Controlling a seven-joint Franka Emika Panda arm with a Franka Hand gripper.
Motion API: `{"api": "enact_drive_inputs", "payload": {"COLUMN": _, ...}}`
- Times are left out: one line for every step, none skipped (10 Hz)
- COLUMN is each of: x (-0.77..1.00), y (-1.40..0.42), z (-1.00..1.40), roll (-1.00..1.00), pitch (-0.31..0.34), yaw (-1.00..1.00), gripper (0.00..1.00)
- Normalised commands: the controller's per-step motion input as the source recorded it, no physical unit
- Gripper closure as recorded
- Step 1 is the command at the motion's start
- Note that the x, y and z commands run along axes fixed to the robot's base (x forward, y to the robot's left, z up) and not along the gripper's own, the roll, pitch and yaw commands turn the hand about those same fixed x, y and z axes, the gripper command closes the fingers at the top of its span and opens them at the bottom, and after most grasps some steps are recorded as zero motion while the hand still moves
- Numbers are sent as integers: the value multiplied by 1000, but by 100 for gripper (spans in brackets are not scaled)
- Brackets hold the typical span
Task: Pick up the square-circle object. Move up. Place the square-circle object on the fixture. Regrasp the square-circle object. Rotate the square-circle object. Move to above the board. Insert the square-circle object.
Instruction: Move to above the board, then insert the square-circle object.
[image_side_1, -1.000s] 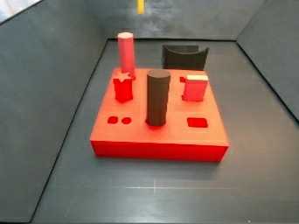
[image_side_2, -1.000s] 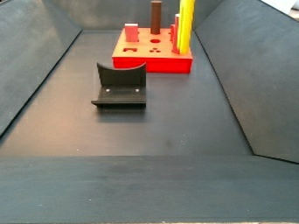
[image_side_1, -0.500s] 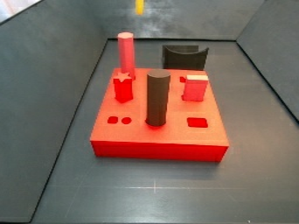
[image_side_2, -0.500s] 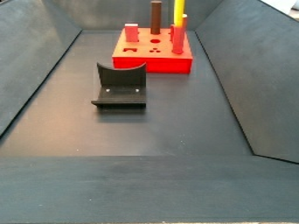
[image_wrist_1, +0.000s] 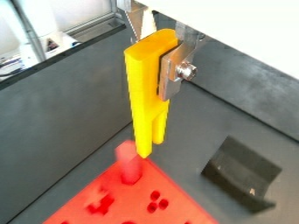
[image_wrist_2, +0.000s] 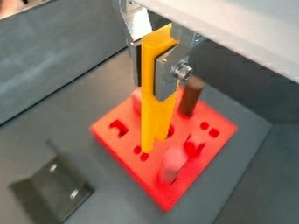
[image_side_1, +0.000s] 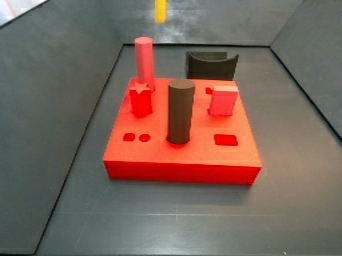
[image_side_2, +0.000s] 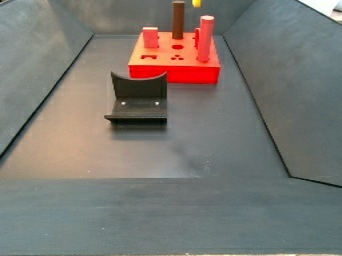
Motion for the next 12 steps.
{"api": "enact_drive_inputs", "payload": {"x": 96, "y": -1000, "z": 210, "roll": -9, "pitch": 82, "yaw": 5, "gripper": 100}}
{"api": "enact_drive_inputs", "payload": {"x": 118, "y": -1000, "z": 211, "roll": 3, "pitch": 106, "yaw": 7, "gripper": 100}}
{"api": "enact_drive_inputs", "payload": {"x": 131, "y": -1000, "z": 217, "roll": 4, "pitch": 117, "yaw": 1, "gripper": 100}}
{"api": "enact_drive_inputs", "payload": {"x": 146, "y": -759, "z": 169, "roll": 23, "pitch": 131, "yaw": 13, "gripper": 100}}
{"api": "enact_drive_inputs", "payload": {"x": 142, "y": -561, "z": 122, "roll": 35, "pitch": 133, "yaw": 6, "gripper": 100}}
{"api": "enact_drive_inputs", "payload": {"x": 120, "y": -235, "z": 51, "roll": 66, "pitch": 130, "yaw": 10, "gripper": 100}}
{"api": "enact_drive_inputs", "payload": {"x": 0, "y": 0, "z": 0, "roll": 0, "pitch": 0, "yaw": 14, "gripper": 100}}
{"api": "enact_drive_inputs", "payload": {"x": -26, "y": 0, "z": 0, "roll": 0, "pitch": 0, "yaw": -526, "gripper": 100}}
{"api": "enact_drive_inputs", "payload": {"x": 29, "y": 0, "z": -54, "roll": 0, "pitch": 0, "yaw": -1000, "gripper": 100}}
{"api": "enact_drive_inputs", "payload": {"x": 0, "y": 0, "z": -77, "roll": 0, "pitch": 0, "yaw": -1000, "gripper": 100}}
{"api": "enact_drive_inputs", "payload": {"x": 0, "y": 0, "z": -91, "roll": 0, "pitch": 0, "yaw": -1000, "gripper": 100}}
{"api": "enact_drive_inputs", "payload": {"x": 0, "y": 0, "z": -109, "roll": 0, "pitch": 0, "yaw": -1000, "gripper": 100}}
